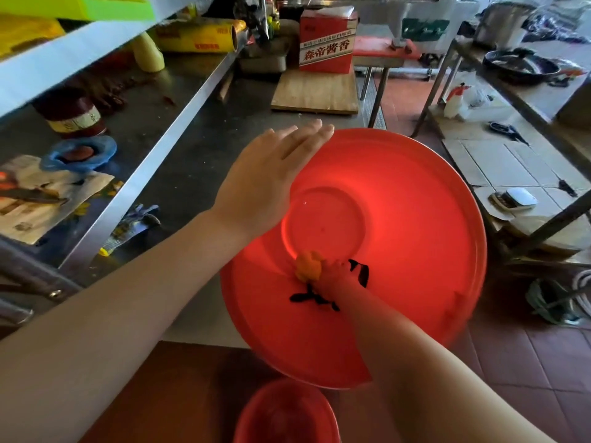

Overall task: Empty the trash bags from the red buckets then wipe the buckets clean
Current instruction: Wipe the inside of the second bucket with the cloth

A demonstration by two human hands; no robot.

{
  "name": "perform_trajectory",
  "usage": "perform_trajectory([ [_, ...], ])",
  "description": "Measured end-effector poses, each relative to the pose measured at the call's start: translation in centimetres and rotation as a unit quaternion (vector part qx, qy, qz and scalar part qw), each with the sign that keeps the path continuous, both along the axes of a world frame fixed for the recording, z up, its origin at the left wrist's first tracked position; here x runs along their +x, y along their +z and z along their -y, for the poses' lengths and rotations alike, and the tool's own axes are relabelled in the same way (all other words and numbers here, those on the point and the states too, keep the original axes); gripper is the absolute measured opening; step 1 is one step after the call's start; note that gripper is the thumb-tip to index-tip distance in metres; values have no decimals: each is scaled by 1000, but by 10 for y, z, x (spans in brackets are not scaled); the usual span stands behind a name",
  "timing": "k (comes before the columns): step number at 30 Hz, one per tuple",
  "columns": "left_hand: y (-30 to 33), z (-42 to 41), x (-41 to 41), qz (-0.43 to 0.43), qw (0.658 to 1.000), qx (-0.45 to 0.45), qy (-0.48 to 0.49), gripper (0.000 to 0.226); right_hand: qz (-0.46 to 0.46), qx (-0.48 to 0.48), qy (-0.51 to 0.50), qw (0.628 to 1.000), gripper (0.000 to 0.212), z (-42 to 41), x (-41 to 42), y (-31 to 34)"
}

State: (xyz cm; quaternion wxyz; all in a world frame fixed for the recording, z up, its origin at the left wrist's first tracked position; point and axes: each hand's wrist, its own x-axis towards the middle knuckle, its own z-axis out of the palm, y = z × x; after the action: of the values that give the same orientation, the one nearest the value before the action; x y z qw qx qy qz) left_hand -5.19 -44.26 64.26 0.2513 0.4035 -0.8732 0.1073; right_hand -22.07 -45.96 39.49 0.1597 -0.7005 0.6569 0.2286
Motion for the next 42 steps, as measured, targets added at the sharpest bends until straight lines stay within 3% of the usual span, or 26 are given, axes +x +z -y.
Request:
perform_trajectory([
  [16, 4, -14, -4, 22, 1000, 12, -2, 71, 62, 20, 4, 998, 63, -52, -9, 49],
  [22, 9, -12, -2, 13, 999, 40, 13, 70, 114, 10, 21, 993, 41, -93, -8, 97],
  [26, 8, -12, 0, -3, 1000, 22, -4, 65, 123, 8, -5, 992, 66, -123, -9, 115],
  [30, 3, -9, 1, -29, 999, 16, -18, 75, 131, -4, -22, 991, 81, -150, -18, 124],
  [42, 7, 1, -4, -54, 997, 54, -16, 79, 137, -29, -38, 989, 67, -195, -35, 149],
])
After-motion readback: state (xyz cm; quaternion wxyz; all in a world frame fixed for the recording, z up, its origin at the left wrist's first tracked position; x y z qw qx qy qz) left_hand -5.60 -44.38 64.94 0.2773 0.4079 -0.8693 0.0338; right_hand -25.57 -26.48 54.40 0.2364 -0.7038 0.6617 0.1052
